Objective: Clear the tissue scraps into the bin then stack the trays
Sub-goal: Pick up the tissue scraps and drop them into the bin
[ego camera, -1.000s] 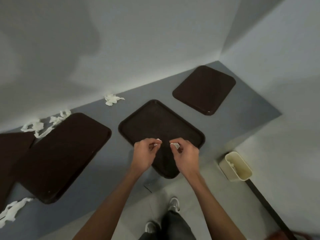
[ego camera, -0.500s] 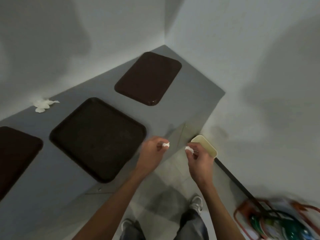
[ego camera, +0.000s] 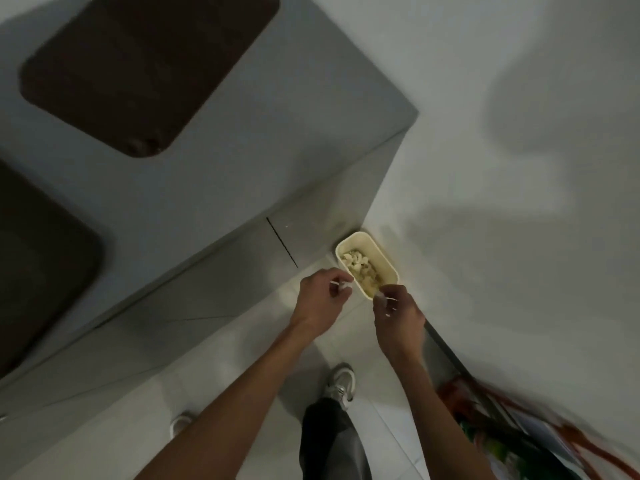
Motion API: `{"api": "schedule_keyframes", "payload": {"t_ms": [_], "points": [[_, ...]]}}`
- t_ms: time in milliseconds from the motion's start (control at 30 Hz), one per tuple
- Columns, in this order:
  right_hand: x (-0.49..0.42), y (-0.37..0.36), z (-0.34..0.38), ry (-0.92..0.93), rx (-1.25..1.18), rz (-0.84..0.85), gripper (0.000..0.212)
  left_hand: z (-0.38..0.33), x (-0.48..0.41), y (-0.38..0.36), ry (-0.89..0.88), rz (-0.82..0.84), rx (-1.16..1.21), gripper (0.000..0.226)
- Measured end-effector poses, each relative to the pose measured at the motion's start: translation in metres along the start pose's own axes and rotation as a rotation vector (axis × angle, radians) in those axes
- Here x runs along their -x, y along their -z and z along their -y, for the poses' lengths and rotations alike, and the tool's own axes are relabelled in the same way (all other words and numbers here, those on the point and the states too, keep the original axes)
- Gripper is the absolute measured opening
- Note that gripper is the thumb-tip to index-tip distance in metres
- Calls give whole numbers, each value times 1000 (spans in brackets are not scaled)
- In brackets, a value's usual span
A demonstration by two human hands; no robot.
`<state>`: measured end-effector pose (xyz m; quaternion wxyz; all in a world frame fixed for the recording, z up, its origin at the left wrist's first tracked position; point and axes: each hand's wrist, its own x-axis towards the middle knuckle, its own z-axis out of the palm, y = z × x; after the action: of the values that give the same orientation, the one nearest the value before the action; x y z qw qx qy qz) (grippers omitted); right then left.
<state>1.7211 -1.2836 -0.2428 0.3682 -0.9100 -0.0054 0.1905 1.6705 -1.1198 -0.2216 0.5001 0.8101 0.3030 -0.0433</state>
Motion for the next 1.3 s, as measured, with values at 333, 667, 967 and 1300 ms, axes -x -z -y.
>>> {"api": "schedule_keyframes", "payload": {"t_ms": [333, 667, 967, 1300], "points": [[-122, -75, -119, -34, 94, 82, 24, 84, -138, -136, 133, 81, -112, 18], [-166, -79, -122, -17, 185, 202, 41, 88, -178, -161, 197, 145, -195, 62], [-92, -34, -48, 159, 200, 110, 35, 62, -77, -59, 82, 88, -309, 52], [110, 8, 98, 306, 165, 62, 34, 29, 115, 105, -14, -77, -224, 53]]}}
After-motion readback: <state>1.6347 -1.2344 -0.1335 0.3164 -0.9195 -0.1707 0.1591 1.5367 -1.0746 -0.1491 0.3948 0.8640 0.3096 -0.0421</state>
